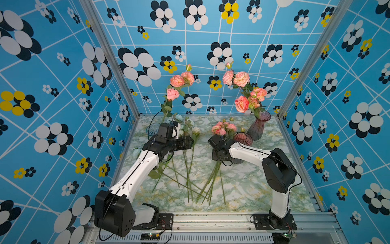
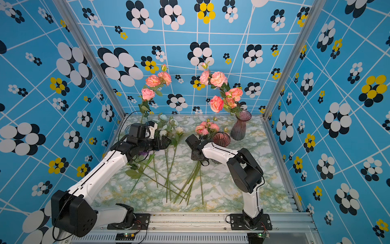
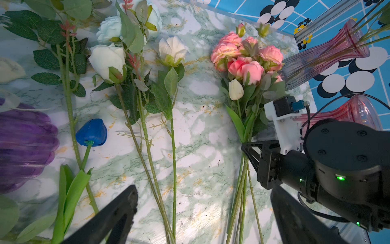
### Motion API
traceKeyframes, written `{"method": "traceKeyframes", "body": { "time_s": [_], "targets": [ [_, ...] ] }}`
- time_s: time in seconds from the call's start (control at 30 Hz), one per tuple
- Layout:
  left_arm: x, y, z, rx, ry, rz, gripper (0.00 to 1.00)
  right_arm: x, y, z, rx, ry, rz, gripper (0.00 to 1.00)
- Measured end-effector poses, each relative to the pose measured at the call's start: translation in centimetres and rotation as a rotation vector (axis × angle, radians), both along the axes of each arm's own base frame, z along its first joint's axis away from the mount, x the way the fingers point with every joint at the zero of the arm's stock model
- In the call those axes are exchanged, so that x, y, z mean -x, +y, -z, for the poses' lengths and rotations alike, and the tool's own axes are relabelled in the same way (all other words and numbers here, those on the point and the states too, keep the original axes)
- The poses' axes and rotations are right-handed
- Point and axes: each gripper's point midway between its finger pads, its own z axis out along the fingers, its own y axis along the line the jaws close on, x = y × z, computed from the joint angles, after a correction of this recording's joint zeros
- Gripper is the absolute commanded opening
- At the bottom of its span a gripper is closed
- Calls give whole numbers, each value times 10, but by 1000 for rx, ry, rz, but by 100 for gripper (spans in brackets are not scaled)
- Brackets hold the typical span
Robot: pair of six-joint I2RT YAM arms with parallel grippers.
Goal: Place the pink flowers into the vase
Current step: Adjust the flower at the center of the board.
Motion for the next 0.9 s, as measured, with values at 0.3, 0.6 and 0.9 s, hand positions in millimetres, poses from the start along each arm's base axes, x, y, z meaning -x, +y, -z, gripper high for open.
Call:
{"method": "traceKeyframes", "body": {
  "time_s": [0.3, 0.6, 0.9],
  "targets": [
    [1, -2, 1, 27, 18, -5, 100, -26, 25, -33, -22, -76, -47, 6],
    [9, -9, 23, 84, 88, 0, 100, -39, 34, -59, -22, -127, -97, 16],
    [5, -18, 33, 113, 118, 14, 98, -39, 36, -43, -11, -97, -115, 23]
  ]
}}
